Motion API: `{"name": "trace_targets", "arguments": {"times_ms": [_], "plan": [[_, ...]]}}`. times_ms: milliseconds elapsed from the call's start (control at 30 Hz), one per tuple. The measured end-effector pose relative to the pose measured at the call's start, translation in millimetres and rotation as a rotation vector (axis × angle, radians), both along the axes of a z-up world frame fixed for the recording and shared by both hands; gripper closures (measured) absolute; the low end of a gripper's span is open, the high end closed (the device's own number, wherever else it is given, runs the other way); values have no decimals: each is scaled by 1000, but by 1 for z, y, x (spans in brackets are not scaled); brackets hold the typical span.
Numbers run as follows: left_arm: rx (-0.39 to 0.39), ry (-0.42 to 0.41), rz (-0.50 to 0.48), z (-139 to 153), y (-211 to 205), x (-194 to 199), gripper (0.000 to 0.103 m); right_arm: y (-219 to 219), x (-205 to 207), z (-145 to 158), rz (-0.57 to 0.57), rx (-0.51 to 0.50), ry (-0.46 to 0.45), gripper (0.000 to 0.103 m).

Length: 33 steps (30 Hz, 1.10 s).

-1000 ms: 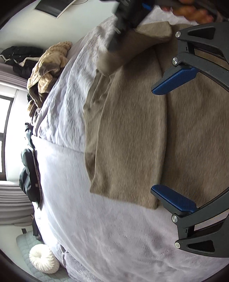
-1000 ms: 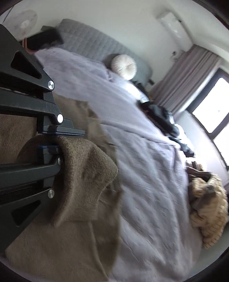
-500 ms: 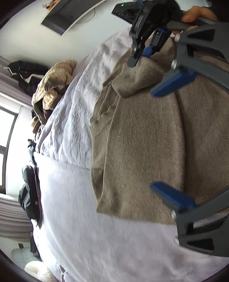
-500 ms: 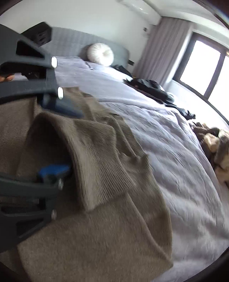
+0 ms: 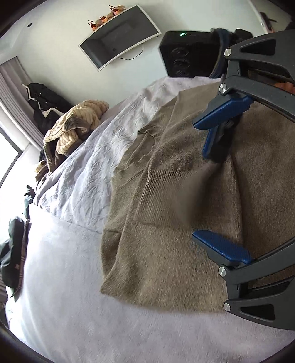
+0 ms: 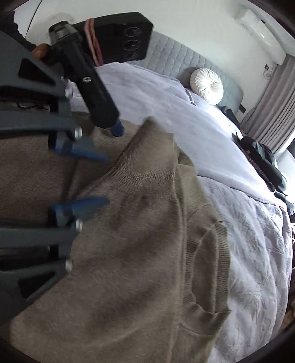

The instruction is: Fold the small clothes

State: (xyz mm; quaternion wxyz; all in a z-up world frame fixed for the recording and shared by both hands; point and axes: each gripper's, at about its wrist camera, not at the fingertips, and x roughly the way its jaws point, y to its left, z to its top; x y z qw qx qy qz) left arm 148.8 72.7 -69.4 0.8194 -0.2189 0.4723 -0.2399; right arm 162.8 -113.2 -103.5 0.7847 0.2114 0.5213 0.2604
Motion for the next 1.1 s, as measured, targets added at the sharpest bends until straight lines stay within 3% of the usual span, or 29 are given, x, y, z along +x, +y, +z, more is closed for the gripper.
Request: {"name": "trace_targets", "arguments": {"times_ms": [167,333,400,500,700,733,767,800,867,1033,1100], "plan": [[11,12,-11,-2,-9,7,12,-38,-27,11,-34,27,-7,46],[25,20,13,-1,-9,8,12,-104,-67,9,-177,98,40,46],[50,20,27,-1,-10,11,23,-136,-87,6,-253,149,69,46],[73,41,48,-2,-8,15,25,-173,-114,-1,-361,187,106,46],[107,75,66,-9,-3,28,25,-202,-130,-6,-441,217,101,46],[123,71,47,-8,-8,29,38,-205,-131,-6,-456,221,98,46],[139,67,30,-6,-12,29,75,-207,-130,-7,-475,228,97,46],[147,87,-8,-7,-19,31,90,-205,-127,-9,-493,235,97,46],[120,106,-18,-6,-21,30,90,-208,-126,-12,-541,252,97,46],[62,51,1,15,-3,16,90,-221,-128,-17,-631,302,105,46],[75,47,3,15,4,11,90,-226,-126,-19,-645,317,109,46]]}}
